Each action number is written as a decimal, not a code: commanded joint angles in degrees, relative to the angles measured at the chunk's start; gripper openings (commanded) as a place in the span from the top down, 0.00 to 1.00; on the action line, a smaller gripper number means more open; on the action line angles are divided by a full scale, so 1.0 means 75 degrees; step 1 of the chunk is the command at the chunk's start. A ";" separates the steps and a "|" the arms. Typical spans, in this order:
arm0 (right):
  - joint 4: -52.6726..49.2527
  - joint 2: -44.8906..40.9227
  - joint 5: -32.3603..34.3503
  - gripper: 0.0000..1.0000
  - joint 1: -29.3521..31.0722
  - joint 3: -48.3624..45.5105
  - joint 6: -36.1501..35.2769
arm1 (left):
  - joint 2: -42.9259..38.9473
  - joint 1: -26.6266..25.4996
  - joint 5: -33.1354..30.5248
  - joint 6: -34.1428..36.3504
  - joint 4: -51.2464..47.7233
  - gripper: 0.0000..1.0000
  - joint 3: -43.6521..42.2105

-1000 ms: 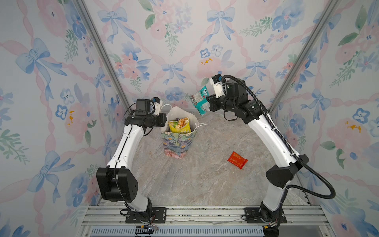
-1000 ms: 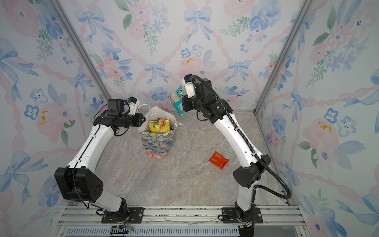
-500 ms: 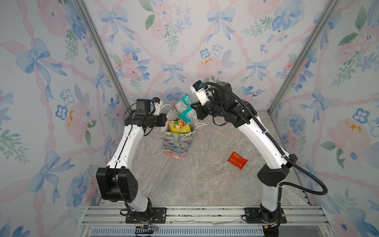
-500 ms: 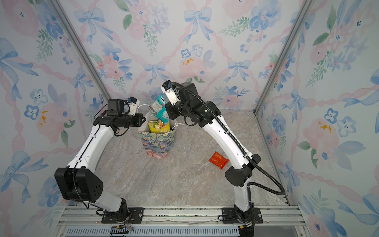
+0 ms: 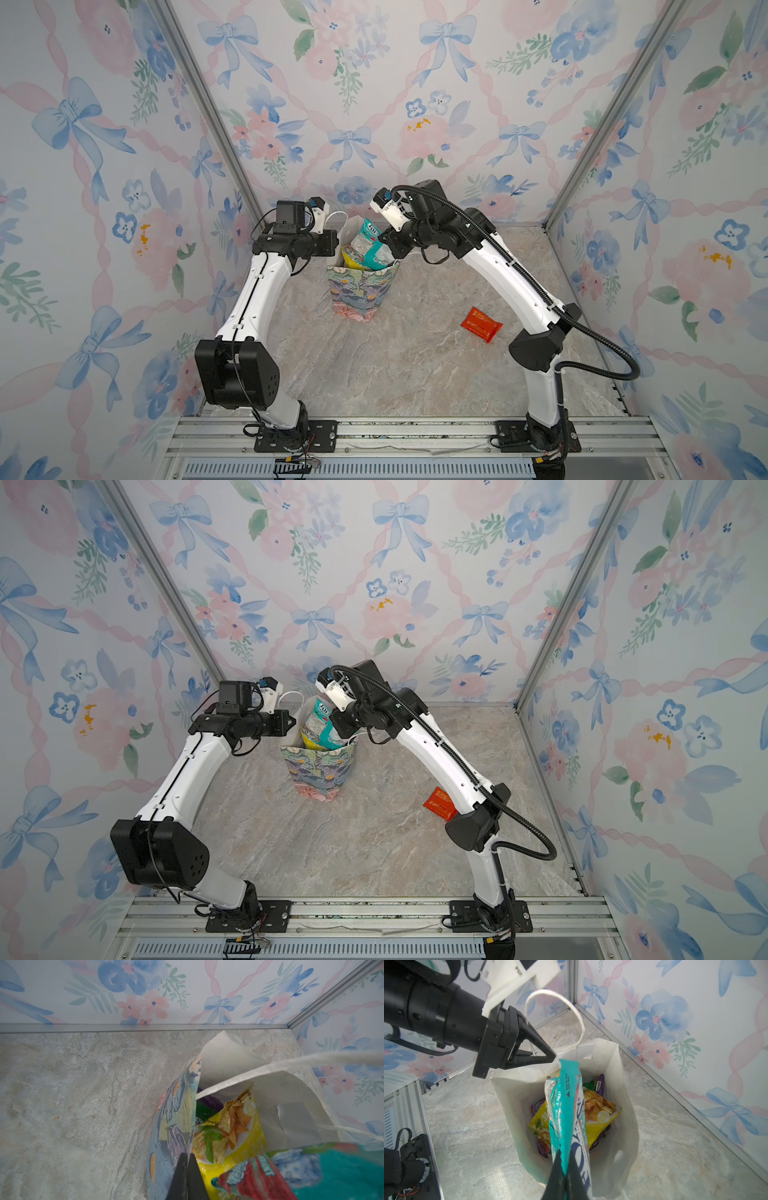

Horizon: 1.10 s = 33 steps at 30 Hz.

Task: Place the snacks into the paper bag
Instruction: 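Lower the teal FOX'S bag into the paper bag and open the right gripper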

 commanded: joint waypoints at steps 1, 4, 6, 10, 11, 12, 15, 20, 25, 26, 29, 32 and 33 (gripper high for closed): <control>-0.0227 0.0316 -0.0370 1.00 0.0071 0.0366 -0.0152 | -0.0101 0.0025 0.0035 0.0154 -0.0156 1.00 -0.0119; -0.0172 0.0513 -0.0242 1.00 0.0064 0.0428 -0.0130 | -0.0088 0.0018 0.0046 0.0150 -0.0156 1.00 -0.0111; -0.0125 0.0699 -0.0171 1.00 0.0056 0.0562 -0.0074 | -0.0089 0.0021 0.0047 0.0148 -0.0156 1.00 -0.0118; -0.0016 0.1211 0.0104 1.00 0.0002 0.0992 0.0080 | -0.0109 0.0017 0.0025 0.0158 -0.0156 1.00 -0.0116; -0.0002 0.1327 0.0203 1.00 0.0003 0.1114 0.0088 | -0.0111 0.0022 0.0023 0.0157 -0.0155 1.00 -0.0127; 0.0020 0.1485 0.0307 1.00 0.0003 0.1275 0.0094 | -0.0103 0.0025 0.0029 0.0158 -0.0156 1.00 -0.0130; 0.0110 0.1900 0.0563 0.95 0.0010 0.1677 0.0155 | -0.0088 0.0025 0.0032 0.0163 -0.0156 1.00 -0.0128; 0.0557 0.2321 0.1054 0.72 -0.0010 0.1783 0.0408 | -0.0079 0.0018 0.0024 0.0156 -0.0166 1.00 -0.0121; 0.0678 0.2516 0.1214 0.47 -0.0078 0.1875 0.0632 | -0.0067 0.0016 0.0035 0.0163 -0.0153 1.00 -0.0126; 0.0619 0.2485 0.1208 0.45 -0.0065 0.1946 0.0658 | -0.0064 0.0019 0.0025 0.0160 -0.0156 1.00 -0.0124; 0.0627 0.2122 0.1211 0.42 -0.0023 0.1874 0.0672 | -0.0051 0.0021 0.0018 0.0162 -0.0156 1.00 -0.0130; 0.0880 0.1519 0.1326 0.39 0.0080 0.1486 0.0587 | -0.0056 0.0012 0.0023 0.0154 -0.0162 1.00 -0.0120; 0.0992 0.1316 0.1362 0.38 0.0115 0.1298 0.0558 | -0.0058 0.0016 0.0017 0.0160 -0.0156 1.00 -0.0121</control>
